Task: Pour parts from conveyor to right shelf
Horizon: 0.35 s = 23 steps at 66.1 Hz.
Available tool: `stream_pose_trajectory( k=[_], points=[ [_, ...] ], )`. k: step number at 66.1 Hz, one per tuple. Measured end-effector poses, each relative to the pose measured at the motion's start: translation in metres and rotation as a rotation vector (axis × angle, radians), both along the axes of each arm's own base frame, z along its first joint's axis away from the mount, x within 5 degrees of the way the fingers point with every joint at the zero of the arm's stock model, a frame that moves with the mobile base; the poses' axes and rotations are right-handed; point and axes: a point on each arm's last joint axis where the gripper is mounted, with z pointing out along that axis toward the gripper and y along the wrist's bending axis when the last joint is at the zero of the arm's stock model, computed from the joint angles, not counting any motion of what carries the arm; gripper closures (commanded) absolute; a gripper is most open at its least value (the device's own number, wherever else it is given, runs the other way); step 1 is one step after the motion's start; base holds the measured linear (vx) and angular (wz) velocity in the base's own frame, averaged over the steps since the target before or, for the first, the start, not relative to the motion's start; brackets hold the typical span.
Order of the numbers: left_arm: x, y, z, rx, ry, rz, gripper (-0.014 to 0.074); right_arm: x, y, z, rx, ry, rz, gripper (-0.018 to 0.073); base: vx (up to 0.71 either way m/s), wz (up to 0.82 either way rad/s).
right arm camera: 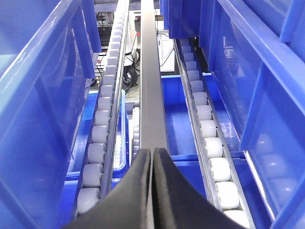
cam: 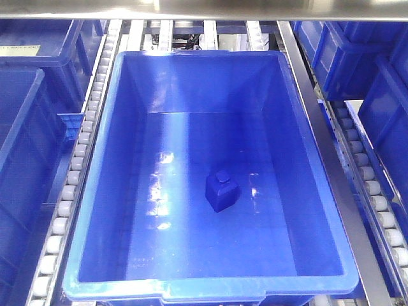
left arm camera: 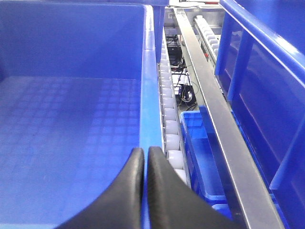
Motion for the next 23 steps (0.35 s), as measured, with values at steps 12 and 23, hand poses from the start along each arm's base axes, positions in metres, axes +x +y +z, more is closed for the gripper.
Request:
stream_pose_trajectory(
  k=[12, 23],
  points=[
    [0.0000, 0.0000, 0.0000, 0.000, 0.000, 0.000, 0.0603, 0.0000, 0.0000, 0.0000, 0.000, 0.000, 0.000, 0.0564, 0.00, 0.00],
    [0.0000, 0.0000, 0.0000, 0.000, 0.000, 0.000, 0.0603, 0.0000, 0.0000, 0.0000, 0.000, 0.000, 0.000, 0.0564, 0.00, 0.00]
  ],
)
